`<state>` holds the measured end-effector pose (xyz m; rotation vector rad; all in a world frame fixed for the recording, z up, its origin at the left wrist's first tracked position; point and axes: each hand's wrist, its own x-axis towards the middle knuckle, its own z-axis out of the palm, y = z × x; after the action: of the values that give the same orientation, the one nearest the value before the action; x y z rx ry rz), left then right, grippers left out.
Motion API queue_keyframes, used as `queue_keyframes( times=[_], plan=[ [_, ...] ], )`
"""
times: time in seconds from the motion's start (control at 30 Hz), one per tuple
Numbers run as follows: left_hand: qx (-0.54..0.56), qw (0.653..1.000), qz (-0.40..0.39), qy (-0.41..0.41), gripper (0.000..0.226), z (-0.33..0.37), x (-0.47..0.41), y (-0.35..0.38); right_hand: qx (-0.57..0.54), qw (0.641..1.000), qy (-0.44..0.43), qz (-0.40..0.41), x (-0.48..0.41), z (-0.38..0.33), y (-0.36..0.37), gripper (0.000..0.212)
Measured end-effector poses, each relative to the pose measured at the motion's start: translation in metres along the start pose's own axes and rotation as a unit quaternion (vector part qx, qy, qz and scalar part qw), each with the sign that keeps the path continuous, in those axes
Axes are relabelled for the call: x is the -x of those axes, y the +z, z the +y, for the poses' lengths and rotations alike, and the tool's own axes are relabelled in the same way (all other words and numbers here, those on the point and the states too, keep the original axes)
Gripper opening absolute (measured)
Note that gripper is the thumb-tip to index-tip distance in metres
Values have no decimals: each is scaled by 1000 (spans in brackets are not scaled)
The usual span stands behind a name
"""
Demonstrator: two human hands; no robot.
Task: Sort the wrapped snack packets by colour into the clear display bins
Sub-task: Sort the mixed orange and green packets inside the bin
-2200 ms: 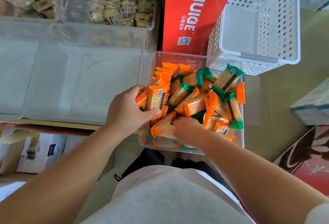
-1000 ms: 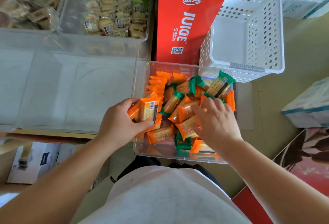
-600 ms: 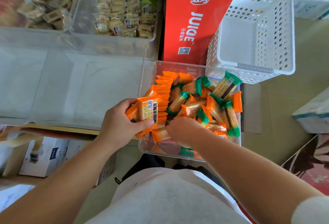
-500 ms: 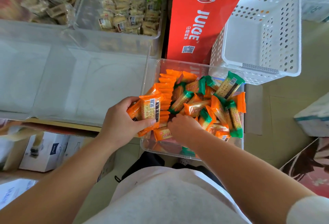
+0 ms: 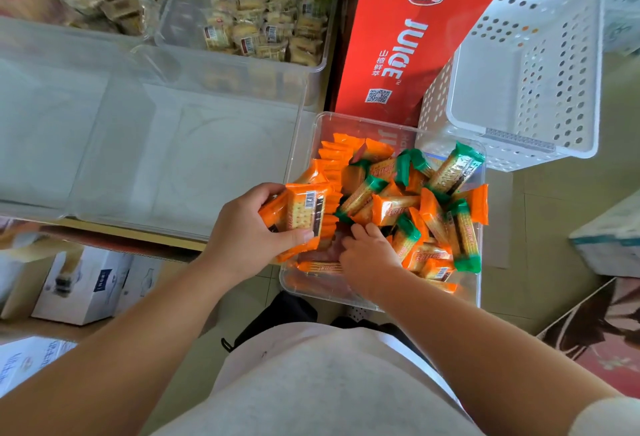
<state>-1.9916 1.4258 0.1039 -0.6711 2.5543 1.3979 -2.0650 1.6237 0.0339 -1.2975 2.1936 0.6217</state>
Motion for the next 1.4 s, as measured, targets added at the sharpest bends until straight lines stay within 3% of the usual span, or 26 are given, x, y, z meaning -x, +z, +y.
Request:
queue_keyframes(
  times=[0.13, 0.27, 0.5, 0.6, 0.73, 0.87, 0.93, 1.03, 1.1, 1.17, 1.23, 1.3, 1.33, 1.4],
  plan=[
    [2, 1000, -4, 0, 67, -1, -1, -1, -11, 1000, -8, 19, -2, 0, 5, 32],
    [22, 1000, -5, -9, 66, -3, -2, -4, -107, 989, -33, 94, 5, 11, 11, 29],
    [19, 1000, -11, -11, 65, -2, 4, -6, -160, 979, -52, 111, 14, 21, 6, 23],
    [4, 1000, -11, -2, 67, -1, 6, -7, -233, 963, -32, 133, 16, 21, -6, 15],
    [-40, 998, -43, 15, 69, 3, 9, -5, -419, 892, 20, 165, 11, 29, -11, 10],
    [-64, 997, -39, 25, 67, 7, 12, -1, -502, 842, 44, 196, 5, 27, -6, 18],
    [-56, 998, -10, 19, 68, 8, 14, -1, -539, 819, 62, 187, -1, 18, -4, 12],
    [-53, 998, 8, 13, 69, 6, 17, -1, -600, 782, 85, 145, -4, 9, -4, 28],
    [-59, 998, 1, 14, 69, 5, 19, -1, -641, 752, 104, 115, -1, 11, -9, 20],
    [-62, 998, -3, 16, 69, 6, 20, 0, -726, 669, 128, 96, 5, 14, -16, 12],
    [-67, 998, 1, 18, 69, 8, 20, 3, -808, 563, 137, 104, 13, 21, -24, 27],
    [-65, 998, 3, 19, 69, 12, 19, 6, -865, 483, 80, 111, 21, 30, -30, 43],
    [-58, 998, 2, 19, 69, 14, 18, 8, -874, 473, 30, 110, 26, 34, -33, 51],
    [-36, 999, -13, 23, 69, 21, 16, 14, -853, 512, -34, 101, 33, 39, -37, 69]
  ],
)
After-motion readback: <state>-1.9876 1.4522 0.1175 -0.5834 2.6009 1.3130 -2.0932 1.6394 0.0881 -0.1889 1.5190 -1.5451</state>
